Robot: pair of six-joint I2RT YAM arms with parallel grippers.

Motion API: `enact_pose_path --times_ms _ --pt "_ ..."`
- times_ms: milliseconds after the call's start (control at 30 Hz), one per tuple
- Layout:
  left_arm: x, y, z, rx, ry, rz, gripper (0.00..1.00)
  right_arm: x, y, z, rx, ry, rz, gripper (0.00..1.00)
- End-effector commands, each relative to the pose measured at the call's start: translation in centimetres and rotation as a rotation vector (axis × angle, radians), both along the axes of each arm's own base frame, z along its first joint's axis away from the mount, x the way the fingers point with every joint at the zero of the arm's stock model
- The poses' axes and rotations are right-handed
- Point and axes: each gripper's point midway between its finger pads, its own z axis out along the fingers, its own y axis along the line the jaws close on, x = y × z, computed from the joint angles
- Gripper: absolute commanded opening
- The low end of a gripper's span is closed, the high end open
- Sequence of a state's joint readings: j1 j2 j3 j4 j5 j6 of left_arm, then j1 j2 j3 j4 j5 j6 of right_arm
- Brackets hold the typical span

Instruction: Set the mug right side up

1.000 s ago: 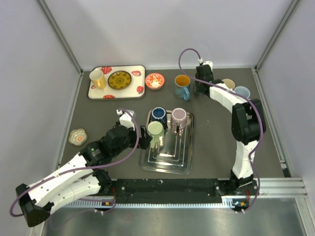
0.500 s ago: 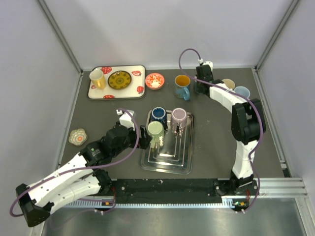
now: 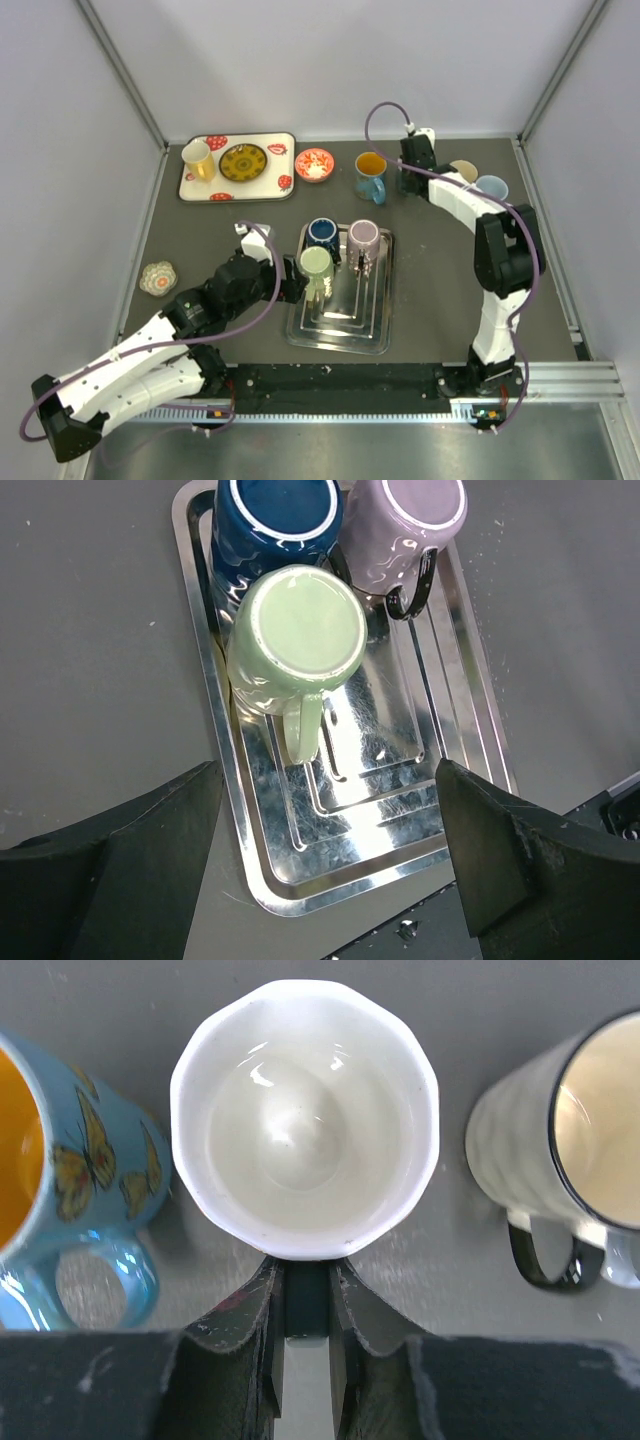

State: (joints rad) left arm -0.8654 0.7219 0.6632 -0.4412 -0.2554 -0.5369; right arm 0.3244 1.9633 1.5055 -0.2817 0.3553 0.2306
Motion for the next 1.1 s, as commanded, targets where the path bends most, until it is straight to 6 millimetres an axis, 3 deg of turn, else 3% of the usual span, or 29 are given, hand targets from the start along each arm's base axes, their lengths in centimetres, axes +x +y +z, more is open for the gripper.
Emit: enact_pose_path --times_ms 0,33,233,267,300,367,400,533,567,600,633,700,733,767,933,1000,1067 --pt "0.8 -0.3 2.1 -0.083 -0.056 0.030 0.92 -1.8 -1.2 6.1 0.012 -0.094 -0.030 0.00" --pt "0.9 -0.3 2.4 -0.090 -0.063 0.038 0.92 -2.2 -1.1 7.7 0.028 -0.123 -0.027 0.00" --pt "1.4 -0.1 3.5 -0.147 -0.085 0.089 0.93 -5.6 -1.6 10.9 0.082 -0.152 -0.044 0.00" --pt "1.4 0.0 3.7 -0.166 -0.086 0.099 0.94 -6.7 -1.3 13.3 0.136 -0.199 -0.025 0.00" --pt "1.6 -0.3 4.2 -0.196 -0.098 0.104 0.95 -7.6 -1.1 13.2 0.184 -0.197 -0.028 0.00" --pt "1.5 -0.6 4.6 -0.246 -0.099 0.102 0.96 -9.3 0.2 15.1 0.285 -0.229 0.024 0.00" --pt "1.5 -1.3 5.4 -0.293 -0.112 0.083 0.97 -10.9 0.5 16.8 0.350 -0.263 0.031 0.00" --pt "1.1 -3.1 7.2 -0.444 -0.119 0.030 0.99 -15.3 2.4 20.5 0.538 -0.325 0.137 0.00" --pt "0.8 -3.7 7.8 -0.493 -0.118 0.007 0.99 -16.7 3.7 21.4 0.604 -0.331 0.206 0.00" --pt "0.7 -4.2 8.5 -0.537 -0.127 -0.015 0.99 -17.8 4.3 20.7 0.663 -0.315 0.228 0.00" --pt "0.2 -5.2 9.8 -0.621 -0.156 -0.075 0.99 -19.3 4.8 23.8 0.737 -0.410 0.295 0.00" --pt "-0.4 -6.2 10.8 -0.719 -0.159 -0.124 0.99 -21.7 6.8 24.1 0.865 -0.391 0.404 0.00" --pt "-0.9 -6.9 10.1 -0.739 -0.143 -0.170 0.99 -23.2 7.1 25.6 0.913 -0.427 0.457 0.00" --pt "-0.8 -7.4 11.3 -0.807 -0.153 -0.185 0.99 -24.2 7.7 26.8 0.957 -0.454 0.515 0.00" --pt "-2.7 -10.6 12.8 -0.896 -0.154 -0.403 0.99 -28.3 9.6 28.9 1.078 -0.466 0.642 0.00" --pt "-3.5 -11.2 14.7 -0.973 -0.181 -0.470 0.99 -29.4 9.9 29.8 1.122 -0.486 0.665 0.00" --pt "-3.3 -12.2 14.4 -0.998 -0.163 -0.489 0.99 -30.3 10.5 30.2 1.187 -0.487 0.694 0.00"
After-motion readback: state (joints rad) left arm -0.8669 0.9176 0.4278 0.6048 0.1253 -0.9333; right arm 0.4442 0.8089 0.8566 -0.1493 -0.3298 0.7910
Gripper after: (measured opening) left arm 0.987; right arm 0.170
